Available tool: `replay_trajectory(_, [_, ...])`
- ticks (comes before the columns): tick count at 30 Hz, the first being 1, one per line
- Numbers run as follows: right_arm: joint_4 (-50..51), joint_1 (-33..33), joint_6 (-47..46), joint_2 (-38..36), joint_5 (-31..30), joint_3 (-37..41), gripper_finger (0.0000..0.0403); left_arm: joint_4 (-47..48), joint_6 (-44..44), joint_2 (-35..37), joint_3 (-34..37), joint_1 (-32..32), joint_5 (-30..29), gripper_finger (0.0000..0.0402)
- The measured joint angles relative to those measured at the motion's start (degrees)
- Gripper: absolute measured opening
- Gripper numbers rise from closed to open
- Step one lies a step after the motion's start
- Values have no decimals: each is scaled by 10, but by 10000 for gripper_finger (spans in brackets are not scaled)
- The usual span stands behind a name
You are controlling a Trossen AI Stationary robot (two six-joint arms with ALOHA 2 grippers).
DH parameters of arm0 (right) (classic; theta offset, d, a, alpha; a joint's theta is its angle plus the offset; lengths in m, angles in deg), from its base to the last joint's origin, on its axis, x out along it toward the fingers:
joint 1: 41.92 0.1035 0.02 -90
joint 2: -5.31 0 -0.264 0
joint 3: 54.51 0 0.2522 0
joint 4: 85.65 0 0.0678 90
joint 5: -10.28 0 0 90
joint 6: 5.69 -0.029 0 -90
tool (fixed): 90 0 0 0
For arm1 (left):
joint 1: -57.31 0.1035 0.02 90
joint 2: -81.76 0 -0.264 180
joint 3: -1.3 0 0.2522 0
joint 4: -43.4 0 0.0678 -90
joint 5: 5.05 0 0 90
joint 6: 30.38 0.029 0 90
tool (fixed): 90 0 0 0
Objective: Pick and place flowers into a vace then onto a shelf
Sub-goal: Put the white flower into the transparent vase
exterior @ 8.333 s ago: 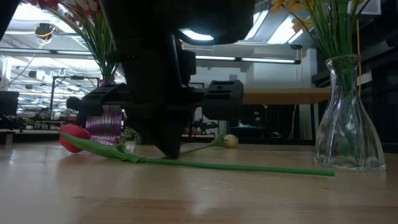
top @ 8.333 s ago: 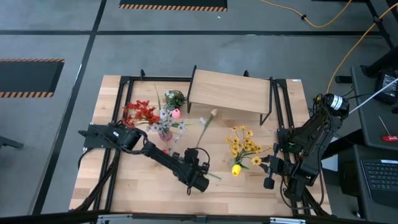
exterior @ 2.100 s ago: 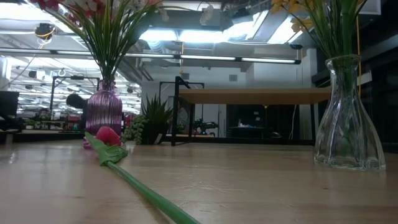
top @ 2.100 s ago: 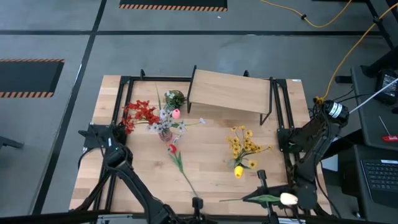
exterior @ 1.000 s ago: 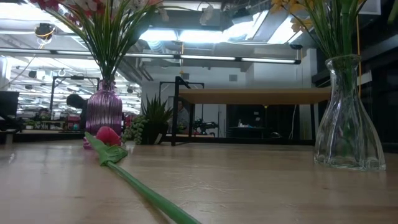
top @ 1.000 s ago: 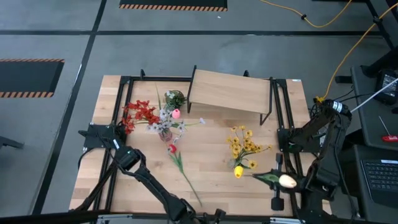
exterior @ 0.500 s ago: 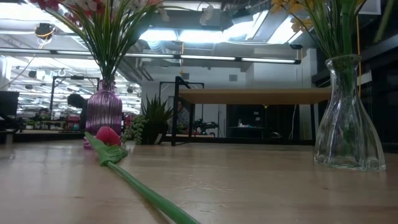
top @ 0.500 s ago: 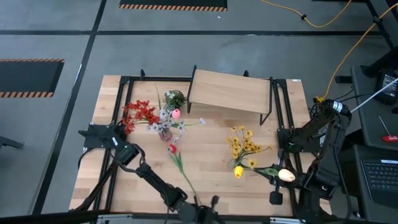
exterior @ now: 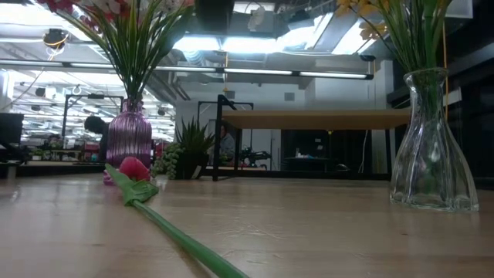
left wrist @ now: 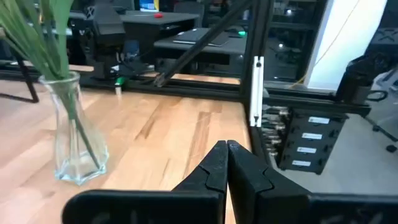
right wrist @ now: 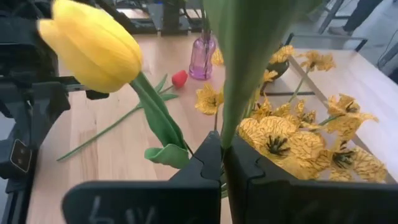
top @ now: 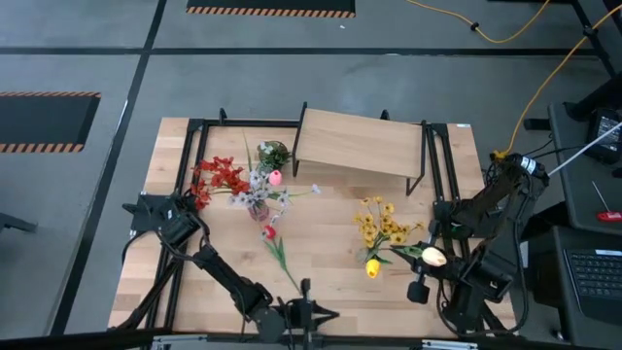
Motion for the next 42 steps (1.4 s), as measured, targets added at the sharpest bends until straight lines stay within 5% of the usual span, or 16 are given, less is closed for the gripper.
replay_trajectory(42, [-224, -60, -2, 2, 48, 203, 0, 1, 15, 1, 7, -2, -4, 3])
